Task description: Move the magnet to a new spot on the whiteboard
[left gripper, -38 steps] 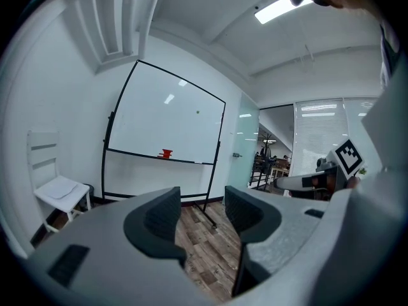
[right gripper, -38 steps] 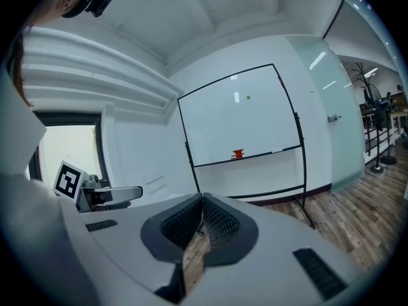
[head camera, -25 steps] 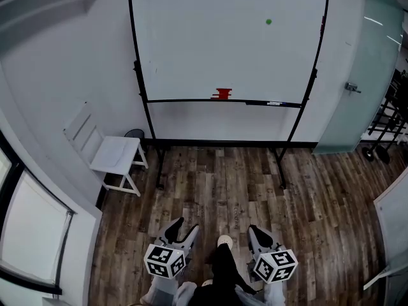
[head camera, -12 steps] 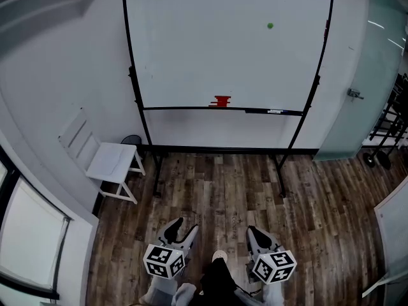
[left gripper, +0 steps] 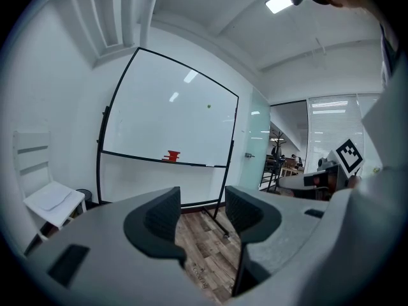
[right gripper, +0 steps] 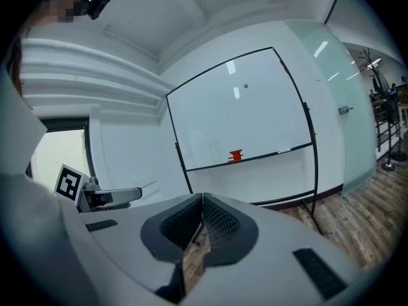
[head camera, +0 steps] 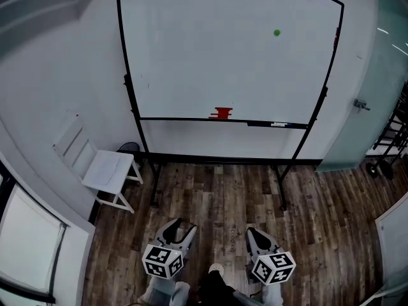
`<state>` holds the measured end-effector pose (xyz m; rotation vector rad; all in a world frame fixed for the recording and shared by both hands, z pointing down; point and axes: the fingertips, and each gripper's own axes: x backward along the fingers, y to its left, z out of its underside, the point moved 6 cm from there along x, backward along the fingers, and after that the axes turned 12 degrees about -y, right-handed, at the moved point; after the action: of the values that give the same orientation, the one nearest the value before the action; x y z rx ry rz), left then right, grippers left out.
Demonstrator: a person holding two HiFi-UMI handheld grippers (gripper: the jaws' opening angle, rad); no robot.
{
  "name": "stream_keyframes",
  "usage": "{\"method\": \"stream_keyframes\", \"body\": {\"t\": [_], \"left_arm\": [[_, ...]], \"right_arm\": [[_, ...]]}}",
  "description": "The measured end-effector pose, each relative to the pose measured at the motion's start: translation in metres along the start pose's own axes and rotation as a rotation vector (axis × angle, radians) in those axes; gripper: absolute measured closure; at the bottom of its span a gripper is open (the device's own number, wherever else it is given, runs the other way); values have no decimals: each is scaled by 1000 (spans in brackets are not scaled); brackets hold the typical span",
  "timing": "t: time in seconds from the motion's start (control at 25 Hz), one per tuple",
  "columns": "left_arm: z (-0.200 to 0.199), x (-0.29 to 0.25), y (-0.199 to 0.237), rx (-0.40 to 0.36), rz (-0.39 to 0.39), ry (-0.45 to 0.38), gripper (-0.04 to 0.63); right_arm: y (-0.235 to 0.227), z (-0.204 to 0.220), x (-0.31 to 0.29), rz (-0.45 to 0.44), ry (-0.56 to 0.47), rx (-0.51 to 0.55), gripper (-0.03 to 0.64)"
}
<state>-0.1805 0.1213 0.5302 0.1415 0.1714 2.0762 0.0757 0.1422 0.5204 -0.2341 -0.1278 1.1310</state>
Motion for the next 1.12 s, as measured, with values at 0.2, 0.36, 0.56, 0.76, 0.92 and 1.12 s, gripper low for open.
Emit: {"method": "stream_keyframes", "body": {"t": [0.2,0.36,0.56,0.76,0.92,1.12], "left_arm": [[-2,-37,10,6,-6,3,374],[-1,-64,17,10,-2,5,374],[-1,-92,29,15,-17,9,374],[0,-118,37,19,-25,7,374],[-1,-137,44,14,-29,2,374],[1,-160,46,4,-16,-1,374]], "right_arm": [[-22,-9,-30,-12,12,3,588],[-40,-11,-52,-1,20,1,588],[-57,-17,-79,-12,28,4,588],[-75,-19,-102,-17,34,0,588],[-87,-23,-120,-24,28,1,588],[-103,-24,-135,-24,17,2,588]]}}
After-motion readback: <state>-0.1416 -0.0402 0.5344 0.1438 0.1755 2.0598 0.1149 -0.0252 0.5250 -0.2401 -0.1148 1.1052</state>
